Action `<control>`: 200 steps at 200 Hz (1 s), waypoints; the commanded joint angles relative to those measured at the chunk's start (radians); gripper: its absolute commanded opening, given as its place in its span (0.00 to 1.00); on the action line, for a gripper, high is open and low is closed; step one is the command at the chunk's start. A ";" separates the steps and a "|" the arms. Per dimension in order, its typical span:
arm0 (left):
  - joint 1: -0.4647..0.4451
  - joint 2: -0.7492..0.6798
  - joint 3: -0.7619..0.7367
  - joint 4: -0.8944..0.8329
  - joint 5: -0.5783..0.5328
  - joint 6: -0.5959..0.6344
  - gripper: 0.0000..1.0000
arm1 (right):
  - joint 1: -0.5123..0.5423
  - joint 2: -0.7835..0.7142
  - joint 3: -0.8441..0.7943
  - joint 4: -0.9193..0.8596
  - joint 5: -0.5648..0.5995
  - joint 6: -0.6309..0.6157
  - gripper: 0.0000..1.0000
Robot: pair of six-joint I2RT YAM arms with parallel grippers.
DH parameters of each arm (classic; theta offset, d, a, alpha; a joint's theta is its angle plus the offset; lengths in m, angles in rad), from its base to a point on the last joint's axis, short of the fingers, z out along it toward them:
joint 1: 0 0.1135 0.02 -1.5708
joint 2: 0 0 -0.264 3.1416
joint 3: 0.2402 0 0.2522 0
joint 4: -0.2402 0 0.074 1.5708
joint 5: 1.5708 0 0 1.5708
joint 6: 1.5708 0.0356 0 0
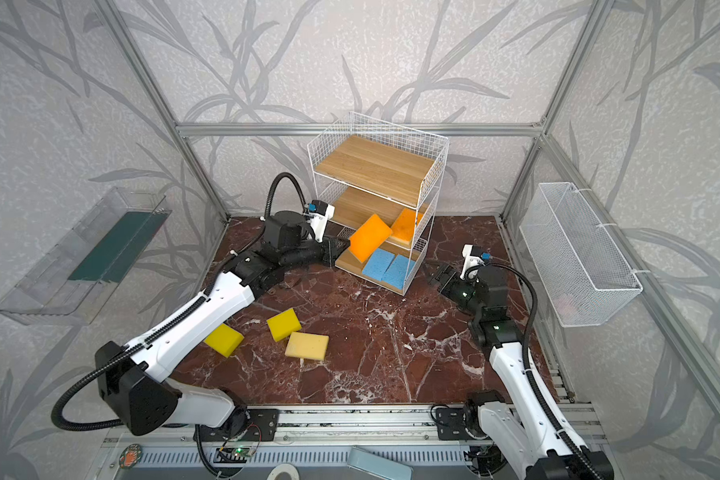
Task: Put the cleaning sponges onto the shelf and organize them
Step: 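Carry the orange sponge with the left gripper onto the middle shelf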
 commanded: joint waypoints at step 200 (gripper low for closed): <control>0.025 0.237 0.207 0.138 -0.098 -0.122 0.00 | -0.035 0.109 -0.039 0.185 -0.049 0.062 0.83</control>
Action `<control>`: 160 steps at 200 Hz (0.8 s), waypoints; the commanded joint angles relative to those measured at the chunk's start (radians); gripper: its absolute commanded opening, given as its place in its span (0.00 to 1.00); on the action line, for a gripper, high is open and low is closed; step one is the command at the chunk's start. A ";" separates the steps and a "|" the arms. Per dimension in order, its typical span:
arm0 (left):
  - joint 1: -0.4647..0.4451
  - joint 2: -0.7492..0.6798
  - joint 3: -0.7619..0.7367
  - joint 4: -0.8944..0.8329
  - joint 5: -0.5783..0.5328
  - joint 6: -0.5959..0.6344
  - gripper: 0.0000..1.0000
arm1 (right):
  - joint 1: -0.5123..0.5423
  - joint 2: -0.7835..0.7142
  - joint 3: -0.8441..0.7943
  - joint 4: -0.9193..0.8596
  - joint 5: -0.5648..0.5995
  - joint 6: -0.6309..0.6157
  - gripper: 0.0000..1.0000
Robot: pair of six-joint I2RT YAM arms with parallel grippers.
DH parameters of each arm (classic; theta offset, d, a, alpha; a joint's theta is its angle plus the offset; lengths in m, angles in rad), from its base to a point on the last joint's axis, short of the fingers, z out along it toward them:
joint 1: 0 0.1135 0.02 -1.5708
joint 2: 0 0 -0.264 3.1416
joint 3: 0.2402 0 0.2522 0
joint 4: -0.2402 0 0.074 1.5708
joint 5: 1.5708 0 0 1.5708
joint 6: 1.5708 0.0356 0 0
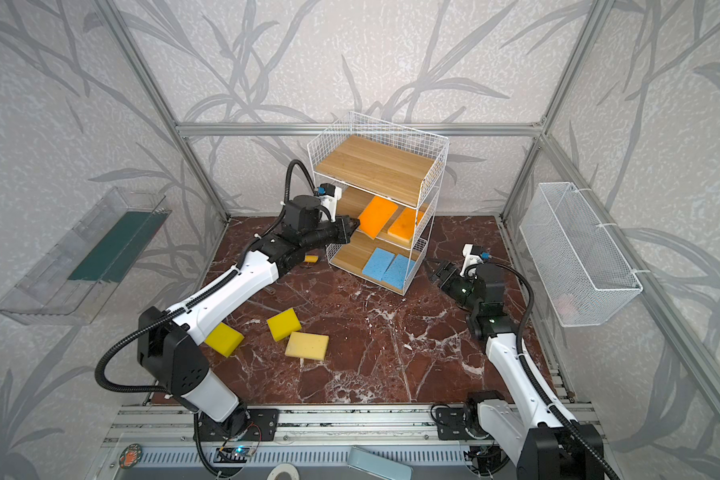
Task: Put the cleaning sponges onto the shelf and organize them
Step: 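Carry the orange sponge with the left gripper onto the middle shelf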
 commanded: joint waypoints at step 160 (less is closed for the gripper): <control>0.011 0.164 0.164 0.039 -0.028 -0.078 0.00 | -0.006 0.032 -0.022 0.076 -0.027 0.024 0.83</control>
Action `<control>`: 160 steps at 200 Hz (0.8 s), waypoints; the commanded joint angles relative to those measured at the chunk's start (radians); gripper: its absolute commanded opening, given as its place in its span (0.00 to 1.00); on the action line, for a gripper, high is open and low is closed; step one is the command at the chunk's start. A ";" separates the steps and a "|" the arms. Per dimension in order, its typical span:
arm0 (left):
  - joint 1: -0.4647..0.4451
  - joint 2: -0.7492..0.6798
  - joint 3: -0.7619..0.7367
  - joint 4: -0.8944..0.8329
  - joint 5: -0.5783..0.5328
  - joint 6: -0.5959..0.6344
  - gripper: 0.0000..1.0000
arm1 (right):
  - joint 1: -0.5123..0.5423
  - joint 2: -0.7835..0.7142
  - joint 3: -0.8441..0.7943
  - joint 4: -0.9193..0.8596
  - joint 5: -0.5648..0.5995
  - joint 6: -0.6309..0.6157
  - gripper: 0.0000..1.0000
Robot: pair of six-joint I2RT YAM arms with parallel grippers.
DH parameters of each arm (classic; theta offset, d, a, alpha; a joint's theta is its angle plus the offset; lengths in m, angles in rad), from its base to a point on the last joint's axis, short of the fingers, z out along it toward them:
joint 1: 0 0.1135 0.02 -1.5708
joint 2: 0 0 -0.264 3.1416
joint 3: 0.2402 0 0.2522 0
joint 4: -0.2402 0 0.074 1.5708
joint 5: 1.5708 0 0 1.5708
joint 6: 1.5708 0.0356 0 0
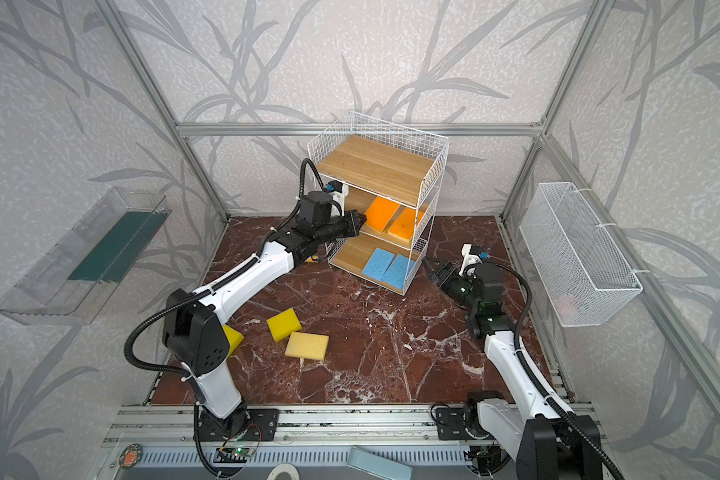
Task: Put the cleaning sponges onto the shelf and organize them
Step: 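Carry the orange sponge with the left gripper onto the middle shelf, then place the orange sponge beside the first one and open the left gripper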
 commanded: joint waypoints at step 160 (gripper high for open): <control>0.003 0.070 0.089 0.025 0.046 -0.077 0.16 | -0.005 0.027 -0.002 0.021 -0.034 -0.003 0.83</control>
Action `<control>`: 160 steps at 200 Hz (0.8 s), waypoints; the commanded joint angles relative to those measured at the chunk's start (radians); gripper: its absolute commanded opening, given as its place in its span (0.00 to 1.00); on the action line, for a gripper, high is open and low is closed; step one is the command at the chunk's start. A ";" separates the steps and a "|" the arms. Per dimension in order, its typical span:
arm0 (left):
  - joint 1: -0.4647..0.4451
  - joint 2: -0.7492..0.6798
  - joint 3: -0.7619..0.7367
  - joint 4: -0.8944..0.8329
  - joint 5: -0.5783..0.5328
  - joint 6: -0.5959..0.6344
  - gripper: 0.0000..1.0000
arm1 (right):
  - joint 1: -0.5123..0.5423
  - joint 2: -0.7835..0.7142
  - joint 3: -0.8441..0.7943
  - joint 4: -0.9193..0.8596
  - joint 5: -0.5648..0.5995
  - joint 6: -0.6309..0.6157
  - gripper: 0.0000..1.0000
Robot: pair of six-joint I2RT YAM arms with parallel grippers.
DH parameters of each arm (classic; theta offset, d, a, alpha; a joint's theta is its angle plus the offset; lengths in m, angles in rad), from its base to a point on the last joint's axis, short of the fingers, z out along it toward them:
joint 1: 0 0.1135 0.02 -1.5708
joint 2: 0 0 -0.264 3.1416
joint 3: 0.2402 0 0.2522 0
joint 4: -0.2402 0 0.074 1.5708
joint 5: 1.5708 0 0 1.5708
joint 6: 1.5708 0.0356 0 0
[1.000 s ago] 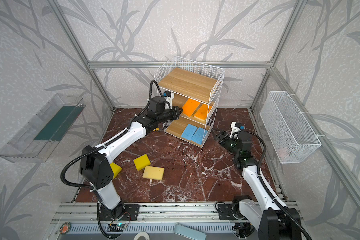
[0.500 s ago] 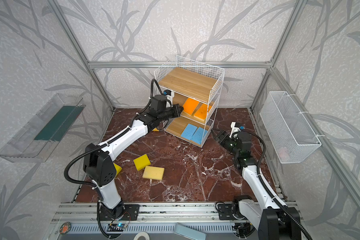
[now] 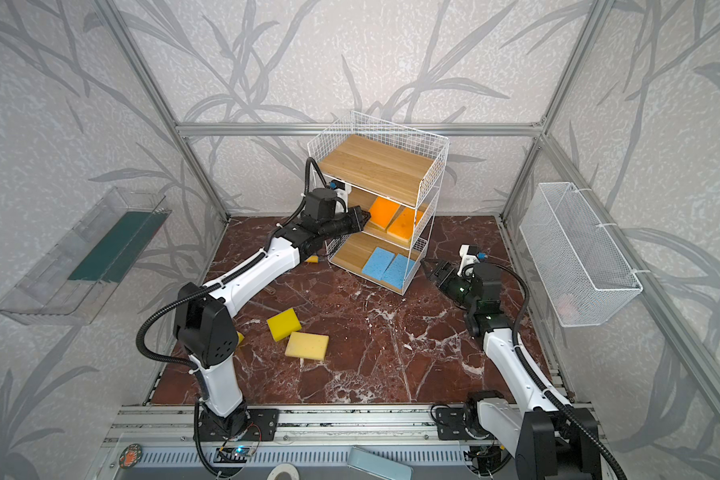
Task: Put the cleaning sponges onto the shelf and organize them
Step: 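Place the orange sponge beside the first one and open the left gripper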
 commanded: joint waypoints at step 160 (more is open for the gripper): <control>-0.041 -0.202 -0.231 0.052 0.065 0.021 0.59 | 0.004 -0.039 0.017 -0.062 -0.067 -0.042 0.82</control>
